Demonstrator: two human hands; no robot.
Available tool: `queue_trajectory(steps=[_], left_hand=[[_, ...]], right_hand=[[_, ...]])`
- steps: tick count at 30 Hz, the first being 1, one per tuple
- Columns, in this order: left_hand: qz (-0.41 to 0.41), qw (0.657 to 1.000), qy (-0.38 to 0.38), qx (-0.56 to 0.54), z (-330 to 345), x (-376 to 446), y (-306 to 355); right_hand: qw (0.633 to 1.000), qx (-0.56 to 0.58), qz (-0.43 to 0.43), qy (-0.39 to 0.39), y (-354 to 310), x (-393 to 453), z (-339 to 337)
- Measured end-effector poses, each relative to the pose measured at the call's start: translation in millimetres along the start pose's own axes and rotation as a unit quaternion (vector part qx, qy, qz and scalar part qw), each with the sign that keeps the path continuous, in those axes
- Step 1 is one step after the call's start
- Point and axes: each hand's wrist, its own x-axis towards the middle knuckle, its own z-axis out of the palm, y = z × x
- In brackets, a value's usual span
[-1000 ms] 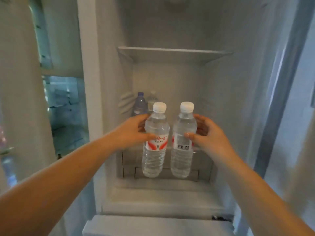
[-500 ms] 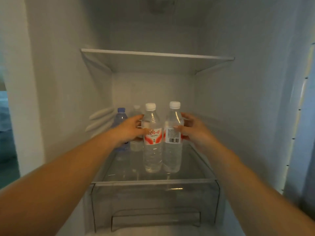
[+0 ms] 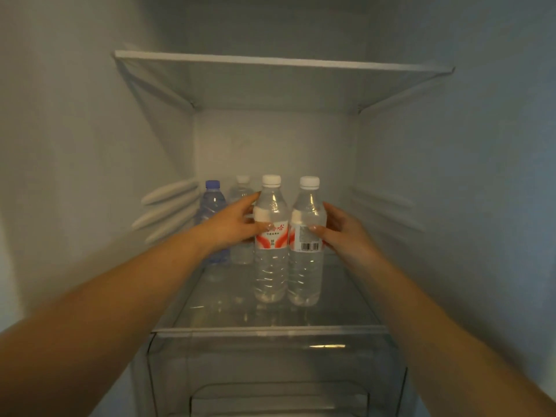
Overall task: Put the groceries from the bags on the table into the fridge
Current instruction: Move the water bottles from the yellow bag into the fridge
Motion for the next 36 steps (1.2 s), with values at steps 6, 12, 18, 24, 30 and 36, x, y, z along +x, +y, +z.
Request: queue_trajectory(steps=[6, 12, 18, 24, 30, 36], left_hand=[[0.087, 0.968, 0.096, 0.215, 37.7, -27.6, -36.2], [0.105, 0.884, 0.082, 0.447, 38.7, -40.0, -60.6], [0.099, 0.856, 0.097, 0.497, 37.6, -23.2, -63.3], [0.063, 0.826, 0.103, 0.551, 33.3, 7.7, -72.0], [0.033, 0.769, 0.121, 0.627, 28.2, 33.8, -81.5], [0.089, 0.732, 0.155, 0.658, 23.9, 51.7, -103.7]], right_hand=[[0.99, -0.133, 0.005, -0.048, 11.6, -16.1, 13.6], [0.978, -0.205, 0.026, -0.022, 34.8, -23.3, 23.3], [0.975, -0.221, 0.021, -0.001, 45.7, -8.8, 25.7], [0.966, -0.252, 0.052, 0.01, 58.0, 28.1, 27.2], [0.962, -0.266, 0.058, 0.013, 72.8, 51.2, 21.8], [0.965, -0.255, 0.05, 0.016, 85.5, 70.0, 21.8]])
